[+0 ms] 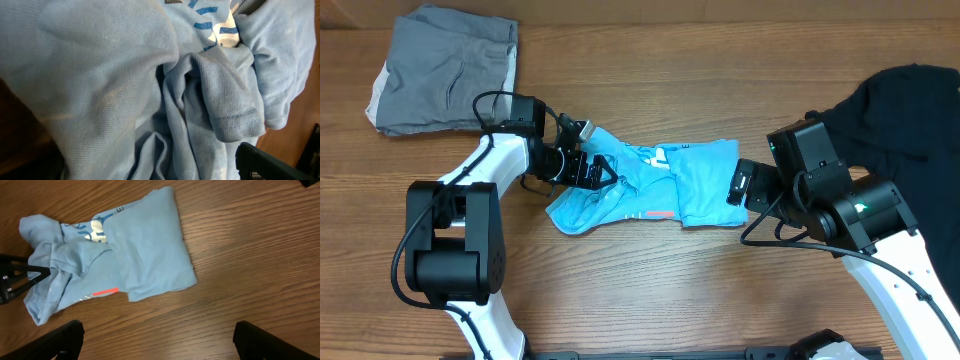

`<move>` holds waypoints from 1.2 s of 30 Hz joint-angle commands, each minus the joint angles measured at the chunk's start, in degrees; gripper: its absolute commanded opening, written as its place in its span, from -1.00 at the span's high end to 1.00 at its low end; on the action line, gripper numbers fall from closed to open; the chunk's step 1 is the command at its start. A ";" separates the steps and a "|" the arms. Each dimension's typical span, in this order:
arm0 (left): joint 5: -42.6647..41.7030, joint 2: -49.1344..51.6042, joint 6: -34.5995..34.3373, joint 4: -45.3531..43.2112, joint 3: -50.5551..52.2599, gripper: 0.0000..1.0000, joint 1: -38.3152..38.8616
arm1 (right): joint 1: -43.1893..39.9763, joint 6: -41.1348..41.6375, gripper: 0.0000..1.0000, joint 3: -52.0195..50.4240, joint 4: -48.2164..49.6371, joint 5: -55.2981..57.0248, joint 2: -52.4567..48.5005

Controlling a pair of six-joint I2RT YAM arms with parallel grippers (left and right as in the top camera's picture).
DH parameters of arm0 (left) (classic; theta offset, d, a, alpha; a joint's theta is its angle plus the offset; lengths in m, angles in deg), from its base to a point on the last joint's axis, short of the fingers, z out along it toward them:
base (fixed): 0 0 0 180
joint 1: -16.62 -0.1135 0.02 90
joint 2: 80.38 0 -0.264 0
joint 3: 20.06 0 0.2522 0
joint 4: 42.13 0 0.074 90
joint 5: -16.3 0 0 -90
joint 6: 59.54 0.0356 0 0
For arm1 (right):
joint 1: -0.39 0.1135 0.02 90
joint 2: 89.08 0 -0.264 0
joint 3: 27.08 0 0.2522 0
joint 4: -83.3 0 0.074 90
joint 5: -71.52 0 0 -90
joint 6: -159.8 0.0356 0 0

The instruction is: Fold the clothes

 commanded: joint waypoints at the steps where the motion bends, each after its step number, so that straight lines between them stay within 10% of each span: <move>1: -0.39 4.15 -0.22 1.33 2.84 -1.00 0.46 | -0.11 0.24 -1.00 0.35 0.31 0.57 -0.07; 25: 0.04 4.15 -15.37 -8.39 2.84 -0.99 4.50 | -0.11 0.24 -1.00 0.33 0.31 0.55 -0.07; 32: 9.49 4.15 -19.39 -8.81 2.86 -0.36 7.91 | -0.11 0.24 -1.00 0.35 0.31 0.57 -0.07; 36: 10.64 4.15 -19.39 -9.05 2.86 0.51 9.35 | -0.11 0.24 -1.00 0.33 0.31 0.55 -0.07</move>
